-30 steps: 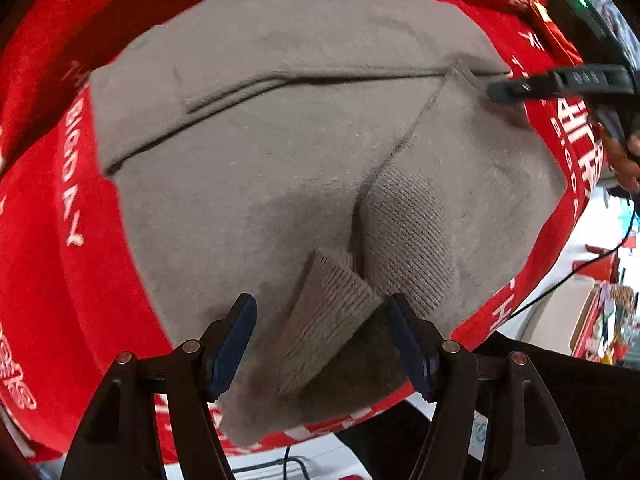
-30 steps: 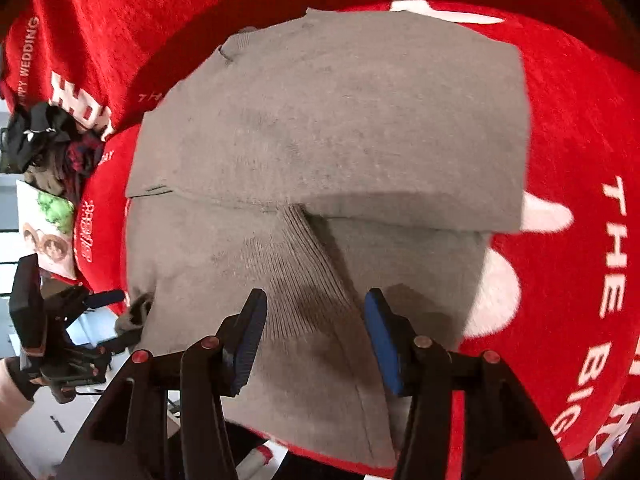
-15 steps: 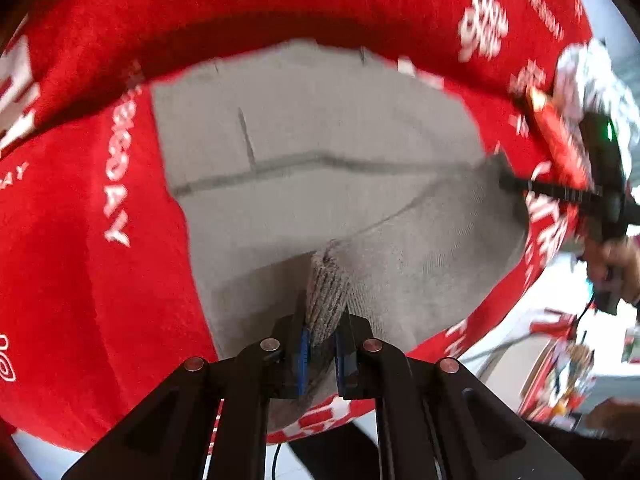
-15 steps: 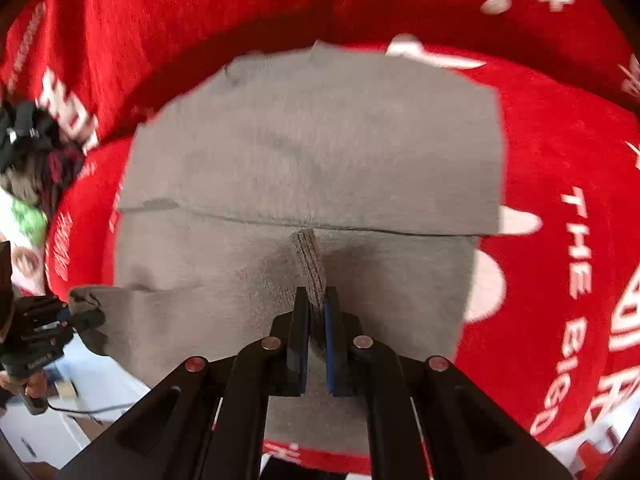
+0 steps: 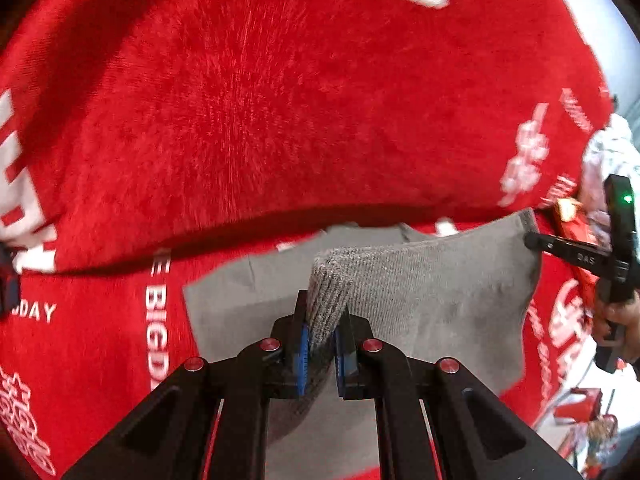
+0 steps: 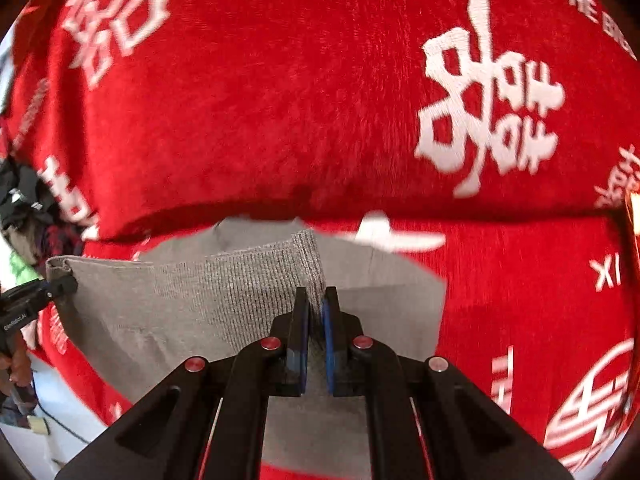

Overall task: Fold small clothes
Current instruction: 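Lift the hem and fold it toward the collar with both grippers, then open both grippers to release the folded hem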

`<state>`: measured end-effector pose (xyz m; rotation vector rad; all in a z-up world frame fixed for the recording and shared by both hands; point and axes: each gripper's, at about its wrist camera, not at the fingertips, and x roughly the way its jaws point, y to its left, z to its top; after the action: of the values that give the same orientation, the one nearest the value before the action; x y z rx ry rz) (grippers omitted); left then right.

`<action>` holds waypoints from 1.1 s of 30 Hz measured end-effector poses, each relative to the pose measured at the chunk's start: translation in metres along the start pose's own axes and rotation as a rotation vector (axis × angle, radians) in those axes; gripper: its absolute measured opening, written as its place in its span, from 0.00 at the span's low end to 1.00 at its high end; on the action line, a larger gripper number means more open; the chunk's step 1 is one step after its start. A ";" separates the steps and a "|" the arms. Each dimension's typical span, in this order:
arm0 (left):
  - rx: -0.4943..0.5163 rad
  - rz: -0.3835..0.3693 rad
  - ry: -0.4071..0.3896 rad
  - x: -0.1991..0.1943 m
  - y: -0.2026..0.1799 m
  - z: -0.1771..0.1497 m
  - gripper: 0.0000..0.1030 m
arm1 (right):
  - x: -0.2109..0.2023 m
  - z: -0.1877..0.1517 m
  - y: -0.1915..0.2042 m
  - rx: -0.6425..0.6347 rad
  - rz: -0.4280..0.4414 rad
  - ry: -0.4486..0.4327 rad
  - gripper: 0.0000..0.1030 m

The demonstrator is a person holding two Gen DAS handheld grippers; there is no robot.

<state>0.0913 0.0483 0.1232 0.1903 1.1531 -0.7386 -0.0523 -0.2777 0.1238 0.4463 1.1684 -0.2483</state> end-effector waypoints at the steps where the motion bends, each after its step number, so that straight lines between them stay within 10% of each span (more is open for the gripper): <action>1: -0.004 0.020 0.011 0.015 0.002 0.004 0.11 | 0.013 0.006 -0.003 0.000 -0.008 0.010 0.07; 12: -0.082 0.188 0.126 0.144 0.026 0.011 0.11 | 0.142 0.006 -0.044 0.143 -0.042 0.157 0.07; 21: -0.149 0.324 0.123 0.116 0.058 0.018 0.12 | 0.131 0.006 -0.064 0.233 -0.083 0.164 0.23; 33: -0.147 0.134 0.254 0.074 0.018 -0.079 0.12 | 0.043 -0.080 -0.055 0.270 0.042 0.202 0.23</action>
<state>0.0574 0.0693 0.0213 0.2398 1.4164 -0.5186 -0.1248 -0.2880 0.0468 0.7457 1.3272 -0.3322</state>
